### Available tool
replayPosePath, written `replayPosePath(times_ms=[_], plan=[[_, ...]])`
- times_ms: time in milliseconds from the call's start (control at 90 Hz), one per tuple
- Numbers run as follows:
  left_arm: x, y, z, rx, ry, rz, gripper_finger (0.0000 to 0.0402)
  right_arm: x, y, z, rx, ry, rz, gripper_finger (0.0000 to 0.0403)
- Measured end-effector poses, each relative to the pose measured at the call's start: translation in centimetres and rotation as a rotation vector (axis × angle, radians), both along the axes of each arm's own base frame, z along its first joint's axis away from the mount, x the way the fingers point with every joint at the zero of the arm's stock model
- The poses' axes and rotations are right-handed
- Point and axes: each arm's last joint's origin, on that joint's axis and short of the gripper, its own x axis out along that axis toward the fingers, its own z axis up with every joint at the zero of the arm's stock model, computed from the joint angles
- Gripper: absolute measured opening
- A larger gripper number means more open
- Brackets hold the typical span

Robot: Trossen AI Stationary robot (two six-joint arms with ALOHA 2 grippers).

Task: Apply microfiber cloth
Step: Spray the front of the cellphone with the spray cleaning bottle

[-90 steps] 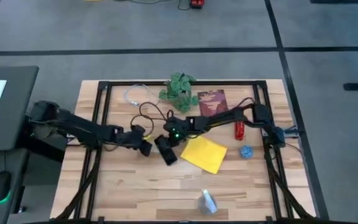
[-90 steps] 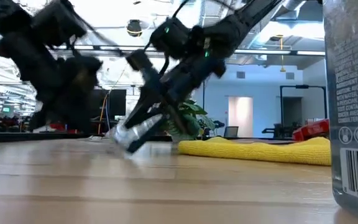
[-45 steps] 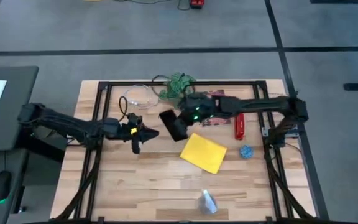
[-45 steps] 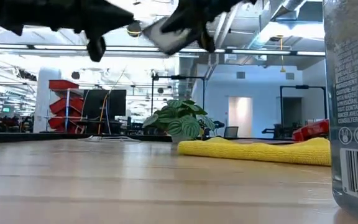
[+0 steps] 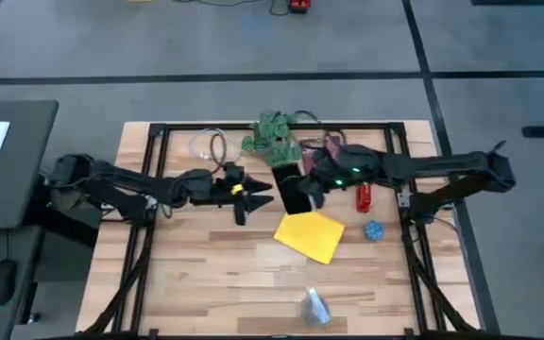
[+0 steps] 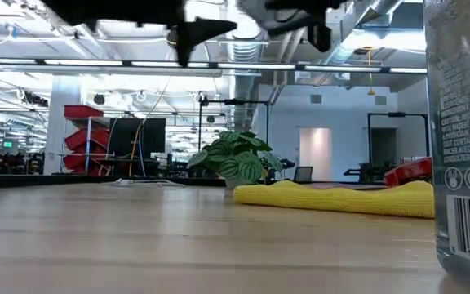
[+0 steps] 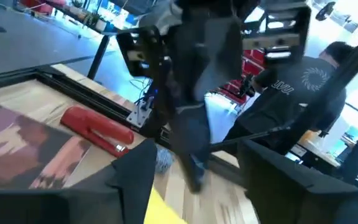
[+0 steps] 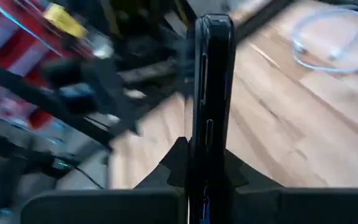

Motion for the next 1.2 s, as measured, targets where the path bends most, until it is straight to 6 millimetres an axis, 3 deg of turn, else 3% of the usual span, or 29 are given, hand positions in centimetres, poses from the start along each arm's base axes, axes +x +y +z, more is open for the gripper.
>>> replayPosePath(times_ms=[167, 289, 400, 533, 700, 867, 1000, 1200], plan=[[3.5, 0.3, 0.9, 0.031, 0.057, -0.019, 0.0199, -1.2, 0.4, -2.5, 0.011, -0.077, 0.012, 0.0010], [4.9, 0.3, 2.0, 0.034, 0.069, -0.029, 0.0175, -1.3, 0.6, -3.5, -0.001, -0.083, 0.041, 0.0010], [5.3, 0.3, 2.4, 0.034, 0.133, -0.031, 0.0129, -1.2, 0.6, -4.1, -0.017, -0.083, 0.046, 0.0011], [5.4, 0.2, 2.5, 0.030, 0.152, -0.049, 0.0044, -1.3, 0.6, -4.3, -0.047, -0.083, 0.063, 0.0021], [5.4, 0.3, 2.2, 0.029, 0.180, -0.028, 0.0029, -1.8, 0.3, -4.4, -0.126, -0.025, 0.085, 0.0071], [5.2, 0.2, 2.1, 0.012, 0.206, -0.028, 0.0005, -3.6, 0.2, -2.9, -0.178, 0.036, 0.192, 0.0141], [4.7, 0.2, 2.0, 0.019, 0.252, -0.013, 0.0005, -5.0, 1.8, -2.4, -0.163, 0.091, 0.360, 0.0203], [4.5, 0.9, 1.5, 0.019, 0.308, 0.040, 0.0004, -6.6, 7.7, -1.2, -0.143, 0.023, 0.709, 0.0268]])
